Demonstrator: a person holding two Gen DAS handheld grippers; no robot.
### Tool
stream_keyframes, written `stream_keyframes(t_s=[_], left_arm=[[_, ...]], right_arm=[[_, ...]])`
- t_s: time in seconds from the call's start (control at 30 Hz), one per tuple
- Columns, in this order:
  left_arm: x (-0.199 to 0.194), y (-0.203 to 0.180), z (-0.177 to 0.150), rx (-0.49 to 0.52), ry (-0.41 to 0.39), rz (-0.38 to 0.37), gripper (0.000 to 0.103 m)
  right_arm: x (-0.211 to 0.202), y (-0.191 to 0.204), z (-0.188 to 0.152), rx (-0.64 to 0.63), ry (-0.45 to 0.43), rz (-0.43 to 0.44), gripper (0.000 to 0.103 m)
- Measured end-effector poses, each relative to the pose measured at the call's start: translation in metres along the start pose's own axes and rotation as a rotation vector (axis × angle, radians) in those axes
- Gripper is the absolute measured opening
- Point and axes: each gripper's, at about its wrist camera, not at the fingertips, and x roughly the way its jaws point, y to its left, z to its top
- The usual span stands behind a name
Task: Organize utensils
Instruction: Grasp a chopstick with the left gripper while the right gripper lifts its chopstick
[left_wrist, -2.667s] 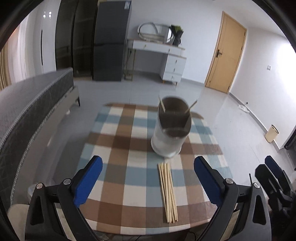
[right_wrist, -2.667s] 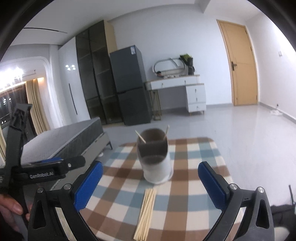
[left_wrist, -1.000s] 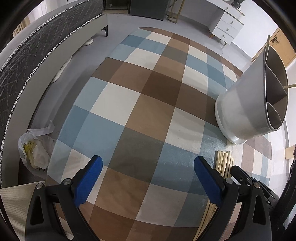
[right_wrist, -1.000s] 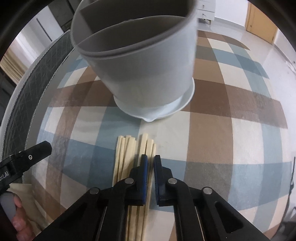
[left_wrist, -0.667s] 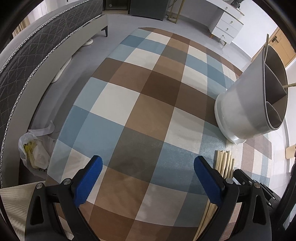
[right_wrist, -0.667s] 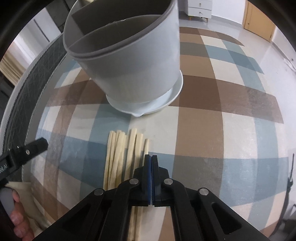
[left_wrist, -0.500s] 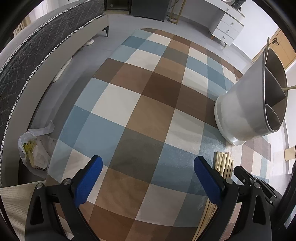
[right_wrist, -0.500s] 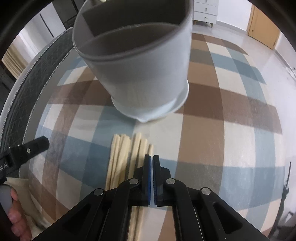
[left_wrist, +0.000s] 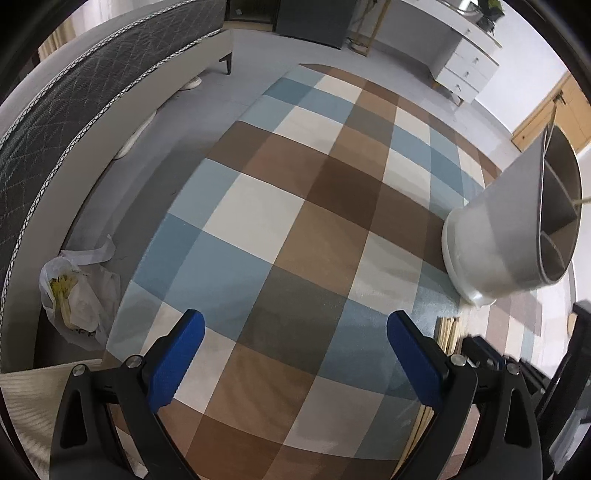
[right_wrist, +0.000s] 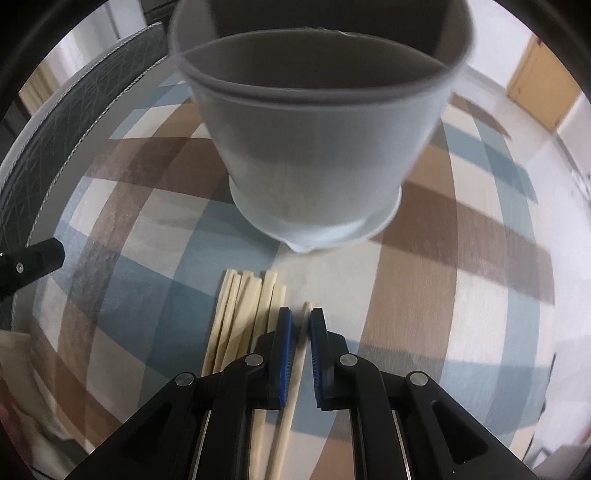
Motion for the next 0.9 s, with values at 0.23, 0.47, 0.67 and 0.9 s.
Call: stream_keyframes(t_s=[0.23,0.47,0.67,0.9], left_arm=[[0.012,-0.031,-0.014,0.137,0.055,-0.1,0.097],[0.026,-0.07,-0.035,0.276,0.087,-0.069,0.097],[0.035,-0.083,-0.044,0.295,0.109,-0.019,0.097],[0.041,-0.087,-0.045,0.279,0.115,0.012,0.097]], right_arm=[[-0.009,-0.041,-0.003,0.163,-0.072,0.16,0.003],[-0.063,-0.091,-0.018,0.36,-0.228,0.304,0.003],[-0.084,-0.115,-0.032,0.483,-0.292,0.433,0.003],[-0.085,-0.12,-0.037,0.499,-0.293,0.439,0.003]])
